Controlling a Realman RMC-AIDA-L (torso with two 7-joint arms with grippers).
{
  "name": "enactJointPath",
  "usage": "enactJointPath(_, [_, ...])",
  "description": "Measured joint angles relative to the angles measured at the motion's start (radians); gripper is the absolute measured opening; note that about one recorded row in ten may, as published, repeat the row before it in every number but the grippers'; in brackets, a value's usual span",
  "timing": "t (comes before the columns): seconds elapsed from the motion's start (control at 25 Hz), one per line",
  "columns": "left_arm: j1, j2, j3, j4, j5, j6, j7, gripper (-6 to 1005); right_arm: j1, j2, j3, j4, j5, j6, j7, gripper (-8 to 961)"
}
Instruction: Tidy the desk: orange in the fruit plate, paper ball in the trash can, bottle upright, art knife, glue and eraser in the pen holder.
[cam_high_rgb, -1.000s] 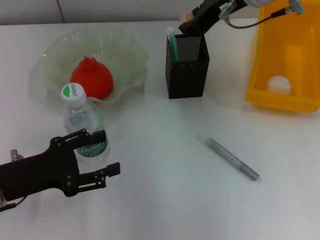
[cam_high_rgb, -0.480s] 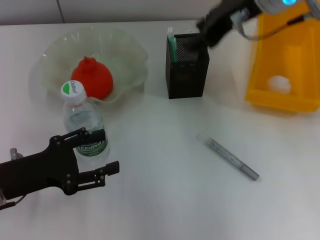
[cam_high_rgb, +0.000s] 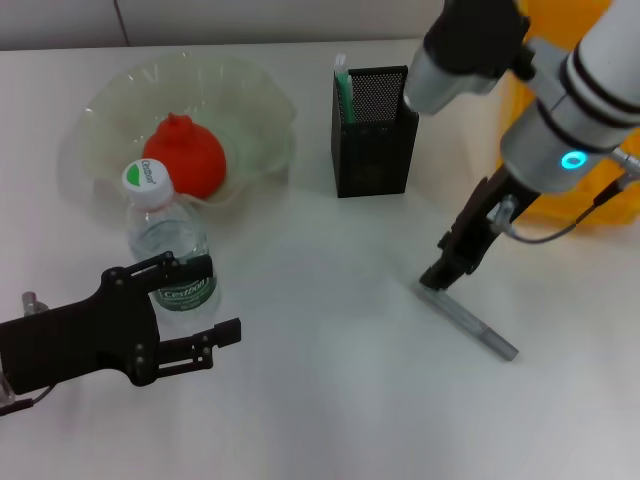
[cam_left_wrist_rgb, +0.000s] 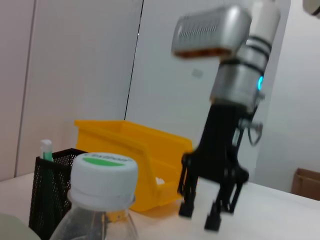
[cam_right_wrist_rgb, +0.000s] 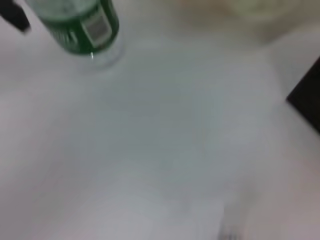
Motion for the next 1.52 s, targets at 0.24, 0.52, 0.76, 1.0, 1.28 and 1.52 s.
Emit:
enactJointPath(0.24, [-0.006,0.0,0.0,0.002,0.0,0.0,-0.007,829,0.007,0.001,-0.05,0.098,0.003,0.072,0.008,483])
enactJointPath(0.52, [-0.015,-0.002,0.0,0.0,0.0,-0.001,-0.001,830,0.015,0.004,-0.111,0.153,0.021,0.149,0.02,433])
enactJointPath(0.76, [-0.019,-0.002,0.001,0.0,0.0,-0.004,0.0,829,0.019,0.004,-0.145,0.177,0.041,0.197,0.024,390])
enactJointPath(1.0, [-0.017,-0.002,0.0,0.0,0.001,-0.007,0.0,829,0.021,0.004,-0.177,0.198,0.049,0.234,0.025,374])
enactJointPath(1.28, [-0.015,-0.002,0.0,0.0,0.001,-0.011,0.0,829,0.013,0.005,-0.217,0.185,0.075,0.257,0.025,159])
enactJointPath(1.52, [-0.008,-0.002,0.0,0.0,0.001,-0.011,0.001,830,-0.072,-0.002,-0.156,-0.016,0.084,0.204,0.023,144])
